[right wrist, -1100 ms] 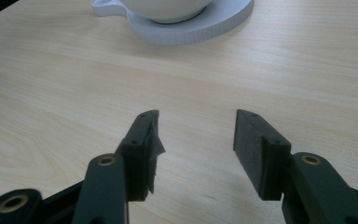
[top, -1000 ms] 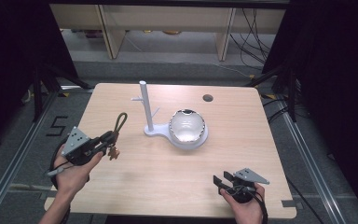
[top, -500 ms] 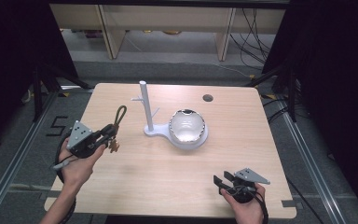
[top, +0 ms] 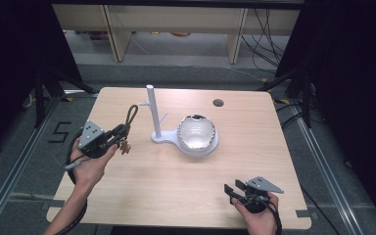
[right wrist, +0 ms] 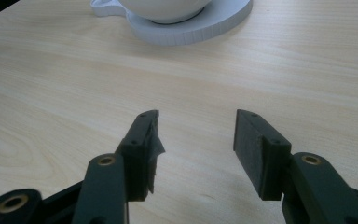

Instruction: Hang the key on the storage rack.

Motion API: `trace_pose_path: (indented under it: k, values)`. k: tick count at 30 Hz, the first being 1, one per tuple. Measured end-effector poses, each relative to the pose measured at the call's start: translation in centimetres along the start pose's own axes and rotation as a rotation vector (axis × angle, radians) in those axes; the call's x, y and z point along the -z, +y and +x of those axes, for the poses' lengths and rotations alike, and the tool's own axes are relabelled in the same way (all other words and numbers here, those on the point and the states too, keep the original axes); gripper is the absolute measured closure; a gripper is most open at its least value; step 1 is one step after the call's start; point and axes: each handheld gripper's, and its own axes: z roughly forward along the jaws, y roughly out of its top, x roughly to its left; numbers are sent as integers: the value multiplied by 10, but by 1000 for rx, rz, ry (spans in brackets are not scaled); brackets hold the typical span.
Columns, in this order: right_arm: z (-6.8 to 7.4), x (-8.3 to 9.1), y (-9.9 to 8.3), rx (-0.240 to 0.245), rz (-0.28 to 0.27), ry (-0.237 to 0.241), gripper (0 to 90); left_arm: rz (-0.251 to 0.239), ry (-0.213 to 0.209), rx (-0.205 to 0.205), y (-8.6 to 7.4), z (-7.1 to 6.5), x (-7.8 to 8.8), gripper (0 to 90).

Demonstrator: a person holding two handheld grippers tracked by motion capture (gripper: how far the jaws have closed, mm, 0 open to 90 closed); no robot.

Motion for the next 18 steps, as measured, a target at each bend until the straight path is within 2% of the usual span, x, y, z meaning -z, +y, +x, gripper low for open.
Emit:
trace_pose_path:
  k: [14, 18]
  values:
    - [0, 1, 0, -5, 5, -9, 509, 13, -13, 47, 4, 4, -15, 793]
    - [0, 1, 0, -2, 3, -8, 509, 10, -16, 85, 4, 5, -20, 792]
